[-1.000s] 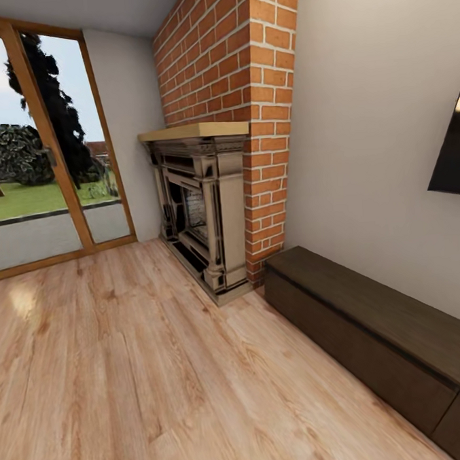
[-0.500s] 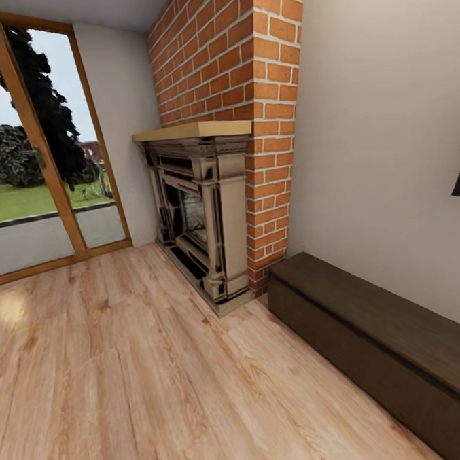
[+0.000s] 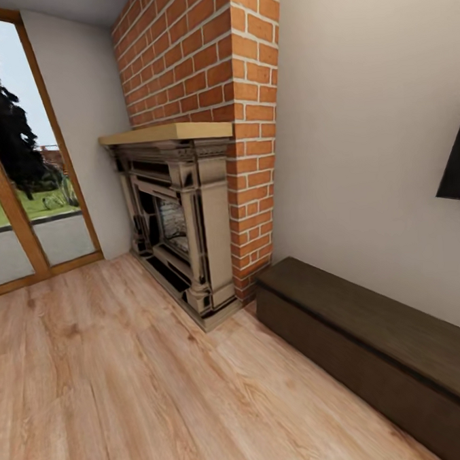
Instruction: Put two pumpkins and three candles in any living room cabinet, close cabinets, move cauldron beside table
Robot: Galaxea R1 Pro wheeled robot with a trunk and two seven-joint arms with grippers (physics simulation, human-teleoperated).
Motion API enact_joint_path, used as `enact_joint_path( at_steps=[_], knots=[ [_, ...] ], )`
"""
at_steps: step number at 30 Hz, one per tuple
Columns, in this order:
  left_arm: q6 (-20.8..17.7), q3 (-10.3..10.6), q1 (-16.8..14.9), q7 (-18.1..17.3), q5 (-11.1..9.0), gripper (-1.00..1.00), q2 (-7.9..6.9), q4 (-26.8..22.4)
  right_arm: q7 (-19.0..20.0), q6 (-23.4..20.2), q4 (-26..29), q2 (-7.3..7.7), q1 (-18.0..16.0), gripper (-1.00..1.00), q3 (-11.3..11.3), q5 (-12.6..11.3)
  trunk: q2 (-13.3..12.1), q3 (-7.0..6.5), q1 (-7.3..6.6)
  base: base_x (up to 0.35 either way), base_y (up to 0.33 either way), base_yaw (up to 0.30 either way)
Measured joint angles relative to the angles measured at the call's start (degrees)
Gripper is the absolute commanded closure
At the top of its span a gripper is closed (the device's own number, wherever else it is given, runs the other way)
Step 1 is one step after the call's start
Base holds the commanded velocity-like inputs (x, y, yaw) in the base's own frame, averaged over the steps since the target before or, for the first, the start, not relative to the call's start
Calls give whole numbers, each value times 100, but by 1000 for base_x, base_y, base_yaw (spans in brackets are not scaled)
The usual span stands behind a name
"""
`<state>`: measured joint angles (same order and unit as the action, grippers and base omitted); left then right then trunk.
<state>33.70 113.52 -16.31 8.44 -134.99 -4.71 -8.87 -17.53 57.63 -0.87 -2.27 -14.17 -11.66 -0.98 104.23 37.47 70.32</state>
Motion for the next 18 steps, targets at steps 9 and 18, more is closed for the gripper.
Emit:
enact_joint_path(
  at_steps=[9, 18],
  knots=[
    [-11, 0, 0, 0, 0, -100, 98, -9, -9, 0, 0, -2, 0, -100, 8, -15, 0, -18, 2, 20, 22, -283],
    [-9, 2, -1, -2, -1, -100, 101, -8, -11, -174, 3, -8, 1, -100, 28, -35, 0, -19, 0, 146, 231, -295]
  ],
)
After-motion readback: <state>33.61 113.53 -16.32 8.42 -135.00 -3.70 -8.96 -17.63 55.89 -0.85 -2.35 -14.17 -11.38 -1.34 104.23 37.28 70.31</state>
